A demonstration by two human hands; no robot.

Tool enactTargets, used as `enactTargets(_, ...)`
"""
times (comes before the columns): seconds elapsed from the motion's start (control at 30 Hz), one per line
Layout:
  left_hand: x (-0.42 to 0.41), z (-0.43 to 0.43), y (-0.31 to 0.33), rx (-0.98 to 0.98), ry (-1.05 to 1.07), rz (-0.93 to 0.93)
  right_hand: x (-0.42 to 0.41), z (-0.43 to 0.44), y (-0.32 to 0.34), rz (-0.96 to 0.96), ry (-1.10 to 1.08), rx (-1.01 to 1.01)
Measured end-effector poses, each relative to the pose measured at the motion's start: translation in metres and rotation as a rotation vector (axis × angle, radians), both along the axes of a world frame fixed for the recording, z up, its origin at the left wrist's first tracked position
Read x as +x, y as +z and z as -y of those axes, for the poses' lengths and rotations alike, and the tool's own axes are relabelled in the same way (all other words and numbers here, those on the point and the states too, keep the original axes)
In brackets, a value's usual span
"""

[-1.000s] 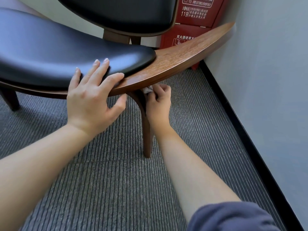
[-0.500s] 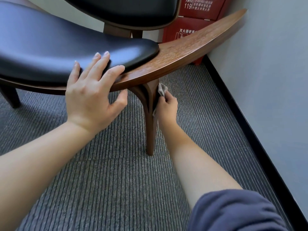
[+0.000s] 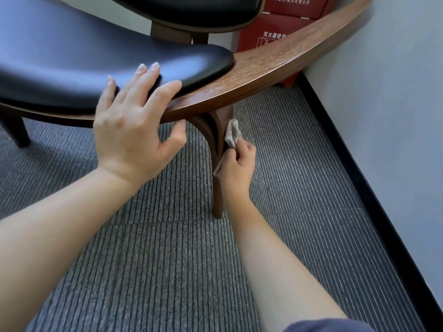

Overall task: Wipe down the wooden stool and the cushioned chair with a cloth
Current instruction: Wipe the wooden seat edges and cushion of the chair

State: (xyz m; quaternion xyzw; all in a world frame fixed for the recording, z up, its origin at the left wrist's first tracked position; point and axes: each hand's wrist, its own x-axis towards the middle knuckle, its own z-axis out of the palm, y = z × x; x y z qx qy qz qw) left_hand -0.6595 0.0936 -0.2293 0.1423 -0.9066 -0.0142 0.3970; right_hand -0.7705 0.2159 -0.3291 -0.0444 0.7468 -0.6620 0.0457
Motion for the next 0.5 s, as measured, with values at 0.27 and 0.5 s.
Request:
enactTargets(0.27, 0.0, 0.002, -0.002, -0.026, 0.003, -0.007, 0.006, -0.014, -0.045, 0.227, 0.005, 0.115)
enactTargets(0.5, 0.0, 0.004, -0.005, -0.022, 0.007, -0.008, 0.002, -0.017, -0.101, 0.548, -0.012, 0.151)
